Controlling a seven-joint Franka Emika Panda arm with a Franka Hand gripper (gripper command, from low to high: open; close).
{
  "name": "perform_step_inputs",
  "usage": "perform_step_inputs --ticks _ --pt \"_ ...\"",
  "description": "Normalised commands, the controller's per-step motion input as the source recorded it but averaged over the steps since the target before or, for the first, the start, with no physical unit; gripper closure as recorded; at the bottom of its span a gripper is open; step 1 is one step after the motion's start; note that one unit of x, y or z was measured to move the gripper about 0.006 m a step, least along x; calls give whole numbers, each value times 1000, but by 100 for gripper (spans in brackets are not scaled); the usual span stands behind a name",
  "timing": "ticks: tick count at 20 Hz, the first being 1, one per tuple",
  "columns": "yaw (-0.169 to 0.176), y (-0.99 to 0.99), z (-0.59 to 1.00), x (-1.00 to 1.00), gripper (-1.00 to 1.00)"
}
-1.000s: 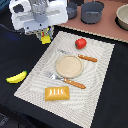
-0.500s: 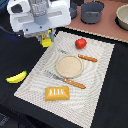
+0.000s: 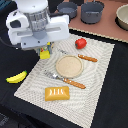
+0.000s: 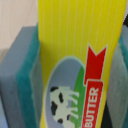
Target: Interact with the objects in diverse but meaningful ways.
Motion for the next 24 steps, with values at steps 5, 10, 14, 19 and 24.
perform_step_inputs --ticks 5,10,14,19,24 --pt "0 -813 110 393 100" --pt "0 -810 101 386 100" --pt "0 -766 48 417 100" --pt "0 -747 93 485 100" --pt "0 -682 14 517 100"
